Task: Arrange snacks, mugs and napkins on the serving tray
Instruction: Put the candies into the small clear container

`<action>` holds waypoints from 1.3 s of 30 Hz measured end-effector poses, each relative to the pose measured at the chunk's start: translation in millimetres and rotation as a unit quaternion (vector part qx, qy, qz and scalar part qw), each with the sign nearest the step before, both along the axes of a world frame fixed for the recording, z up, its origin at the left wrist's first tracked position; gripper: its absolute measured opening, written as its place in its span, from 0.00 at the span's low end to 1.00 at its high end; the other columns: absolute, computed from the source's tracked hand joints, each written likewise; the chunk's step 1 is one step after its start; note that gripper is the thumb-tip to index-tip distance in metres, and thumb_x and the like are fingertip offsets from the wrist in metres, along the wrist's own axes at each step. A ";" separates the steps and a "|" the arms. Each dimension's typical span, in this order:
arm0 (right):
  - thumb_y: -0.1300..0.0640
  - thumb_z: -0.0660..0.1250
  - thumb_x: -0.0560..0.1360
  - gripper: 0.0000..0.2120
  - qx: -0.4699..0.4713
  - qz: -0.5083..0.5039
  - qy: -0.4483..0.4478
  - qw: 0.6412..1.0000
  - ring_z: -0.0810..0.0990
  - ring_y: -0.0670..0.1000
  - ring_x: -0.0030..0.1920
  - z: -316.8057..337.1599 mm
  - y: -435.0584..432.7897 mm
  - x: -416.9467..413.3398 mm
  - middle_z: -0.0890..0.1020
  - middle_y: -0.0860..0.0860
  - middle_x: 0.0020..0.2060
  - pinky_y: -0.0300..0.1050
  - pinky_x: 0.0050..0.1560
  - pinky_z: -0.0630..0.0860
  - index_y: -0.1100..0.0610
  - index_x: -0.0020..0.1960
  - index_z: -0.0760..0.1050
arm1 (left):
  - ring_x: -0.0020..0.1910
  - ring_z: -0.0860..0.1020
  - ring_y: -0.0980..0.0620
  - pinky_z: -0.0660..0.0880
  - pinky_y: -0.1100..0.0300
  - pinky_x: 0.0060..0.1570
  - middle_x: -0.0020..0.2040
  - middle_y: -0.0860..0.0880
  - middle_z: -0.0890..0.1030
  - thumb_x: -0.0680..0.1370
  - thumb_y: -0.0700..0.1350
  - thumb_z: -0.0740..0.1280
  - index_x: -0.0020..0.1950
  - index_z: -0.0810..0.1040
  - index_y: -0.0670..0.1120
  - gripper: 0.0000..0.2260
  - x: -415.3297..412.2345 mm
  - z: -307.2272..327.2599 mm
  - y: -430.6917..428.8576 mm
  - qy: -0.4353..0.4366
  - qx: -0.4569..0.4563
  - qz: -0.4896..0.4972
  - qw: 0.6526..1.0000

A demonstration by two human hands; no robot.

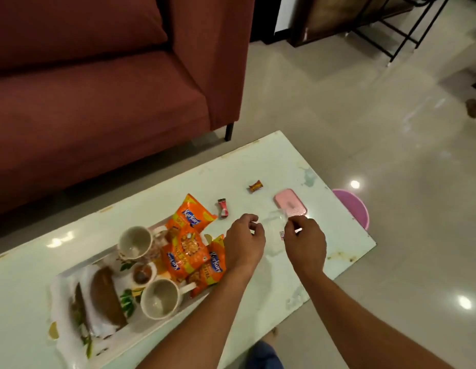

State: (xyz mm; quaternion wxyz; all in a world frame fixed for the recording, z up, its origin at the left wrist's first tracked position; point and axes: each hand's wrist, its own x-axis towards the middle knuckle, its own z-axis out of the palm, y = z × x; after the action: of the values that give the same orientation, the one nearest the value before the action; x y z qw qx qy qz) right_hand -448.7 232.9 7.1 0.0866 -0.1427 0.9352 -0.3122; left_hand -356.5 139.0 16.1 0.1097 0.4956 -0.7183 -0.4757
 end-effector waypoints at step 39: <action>0.48 0.71 0.74 0.09 -0.055 0.003 -0.188 0.981 0.80 0.36 0.35 -74.2 23.9 -67.1 0.82 0.37 0.32 0.29 0.28 0.68 0.48 0.38 0.74 | 0.61 0.80 0.39 0.71 0.53 0.47 0.62 0.39 0.81 0.85 0.48 0.57 0.68 0.73 0.41 0.16 -89.3 -97.5 -39.2 -0.263 0.040 0.168 0.949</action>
State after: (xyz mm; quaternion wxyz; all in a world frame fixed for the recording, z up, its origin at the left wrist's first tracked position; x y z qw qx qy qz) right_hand -515.8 256.7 -67.1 0.2535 -0.0888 0.8835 -0.3838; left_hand -445.8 99.8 -81.4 -0.0248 0.7208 -0.6084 -0.3312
